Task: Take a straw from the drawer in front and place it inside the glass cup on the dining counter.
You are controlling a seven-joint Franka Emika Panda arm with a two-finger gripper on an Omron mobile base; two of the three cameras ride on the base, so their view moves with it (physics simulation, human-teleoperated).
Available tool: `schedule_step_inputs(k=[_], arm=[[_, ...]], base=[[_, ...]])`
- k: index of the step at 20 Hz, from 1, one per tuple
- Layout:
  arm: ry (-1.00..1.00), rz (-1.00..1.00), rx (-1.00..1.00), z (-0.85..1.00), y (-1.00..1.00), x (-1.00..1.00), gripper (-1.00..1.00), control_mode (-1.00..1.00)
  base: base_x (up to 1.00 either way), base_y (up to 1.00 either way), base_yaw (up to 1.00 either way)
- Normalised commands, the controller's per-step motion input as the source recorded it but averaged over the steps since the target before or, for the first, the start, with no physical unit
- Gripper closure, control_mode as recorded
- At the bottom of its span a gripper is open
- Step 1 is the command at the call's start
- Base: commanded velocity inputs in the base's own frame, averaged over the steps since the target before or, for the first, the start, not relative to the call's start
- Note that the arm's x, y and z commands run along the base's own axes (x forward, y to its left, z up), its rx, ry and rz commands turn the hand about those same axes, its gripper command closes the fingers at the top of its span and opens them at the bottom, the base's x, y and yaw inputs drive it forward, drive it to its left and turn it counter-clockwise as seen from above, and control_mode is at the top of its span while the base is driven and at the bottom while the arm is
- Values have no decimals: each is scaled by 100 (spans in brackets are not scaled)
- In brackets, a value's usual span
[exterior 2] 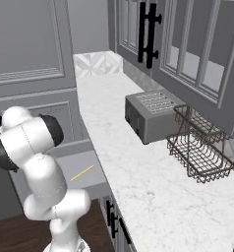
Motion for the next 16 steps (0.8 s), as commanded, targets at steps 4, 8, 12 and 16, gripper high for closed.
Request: schedule_step_inputs(k=[4, 8, 12, 16], arm=[[25, -8, 22, 13, -65, 68, -100, -100], [19, -1, 8, -7, -23, 73, -100, -100], [6, 0, 0, -39, 0, 39, -100, -100], [0, 0, 0, -64, 0, 9, -100, -100]], base=[[0, 0, 0], [0, 0, 0], [0, 0, 0], [0, 0, 0]])
